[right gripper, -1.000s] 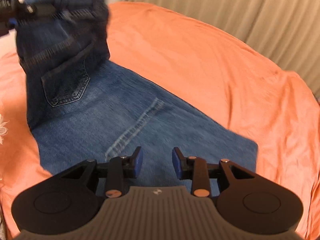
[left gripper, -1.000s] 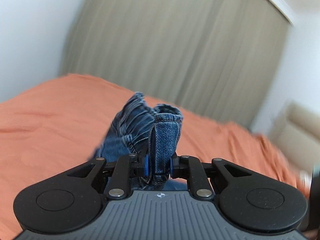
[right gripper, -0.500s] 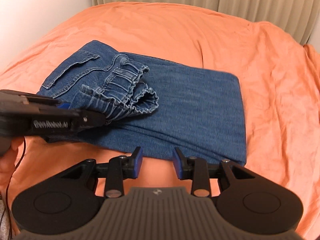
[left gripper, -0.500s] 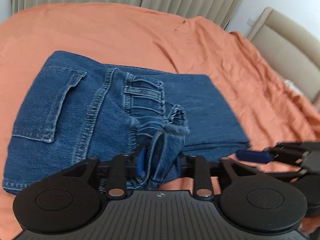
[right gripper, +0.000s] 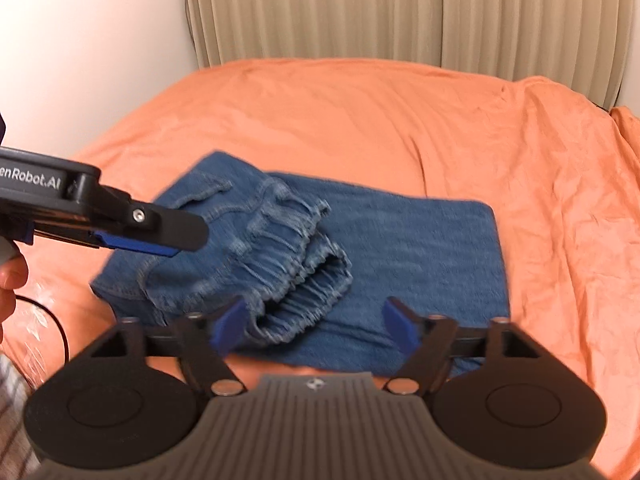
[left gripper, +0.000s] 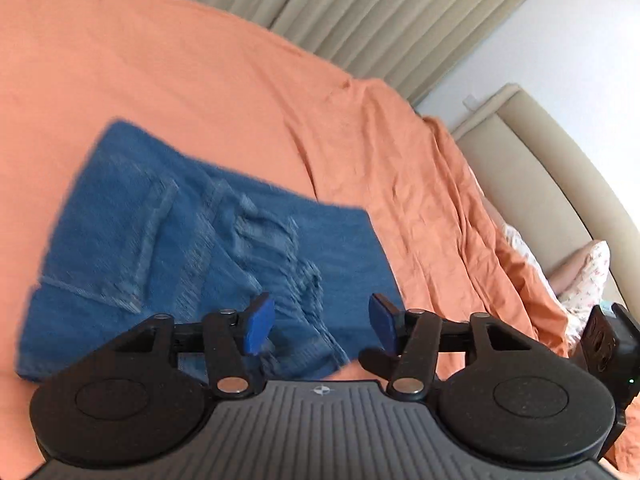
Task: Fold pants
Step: 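Lay the waistband down and open the left gripper, then grasp the waistband with the right gripper and fold it over the jeans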
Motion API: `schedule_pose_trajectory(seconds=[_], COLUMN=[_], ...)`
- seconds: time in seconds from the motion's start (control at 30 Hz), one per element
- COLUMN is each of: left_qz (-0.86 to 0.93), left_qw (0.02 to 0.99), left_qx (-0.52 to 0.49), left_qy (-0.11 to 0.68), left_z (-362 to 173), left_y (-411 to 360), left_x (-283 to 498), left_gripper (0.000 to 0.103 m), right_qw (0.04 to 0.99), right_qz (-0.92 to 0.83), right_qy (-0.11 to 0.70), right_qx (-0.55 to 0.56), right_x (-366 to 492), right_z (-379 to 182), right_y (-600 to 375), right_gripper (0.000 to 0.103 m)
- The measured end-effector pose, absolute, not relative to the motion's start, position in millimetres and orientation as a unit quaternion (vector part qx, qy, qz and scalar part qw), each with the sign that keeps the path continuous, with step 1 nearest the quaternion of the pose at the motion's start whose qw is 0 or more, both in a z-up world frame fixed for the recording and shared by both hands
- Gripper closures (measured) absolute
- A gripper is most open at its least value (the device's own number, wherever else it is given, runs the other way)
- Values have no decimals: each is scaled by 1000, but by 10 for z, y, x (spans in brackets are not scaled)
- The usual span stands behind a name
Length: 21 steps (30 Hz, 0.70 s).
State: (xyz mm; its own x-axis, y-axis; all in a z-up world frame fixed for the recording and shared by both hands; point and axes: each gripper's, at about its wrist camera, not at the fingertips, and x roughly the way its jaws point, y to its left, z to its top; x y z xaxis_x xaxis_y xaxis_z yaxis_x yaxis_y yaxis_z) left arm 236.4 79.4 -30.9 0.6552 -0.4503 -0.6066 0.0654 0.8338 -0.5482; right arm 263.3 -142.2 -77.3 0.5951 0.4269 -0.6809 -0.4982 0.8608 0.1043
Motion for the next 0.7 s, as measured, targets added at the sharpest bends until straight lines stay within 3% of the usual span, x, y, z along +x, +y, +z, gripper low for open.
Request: schedule_pose_trajectory(seconds=[0.13,0.33,0.6,0.7], left_qz=[-97,-23,-4,-3], left_qw=[888,889,884,881], left_qx=[-226,-200,-222,-231], left_qy=[389,411,412,413], left_z=[-313,-567,-803,-887], left_y=[1114,1540,1866,1938], left_x=[2444,2581,2574,2586], left_gripper=[37,39,39,39], right_qw=[889,869,835,832], right_qz=[272,264,234,230], right_qy=[366,409,457,467], right_qx=[-34,86,198,190], right_x=[2724,3131,3801,3978], right_z=[-681,-680,-1085,-1225], right_y=[-1296,-1259,-1165,-1073], right_gripper=[23,23,31,32])
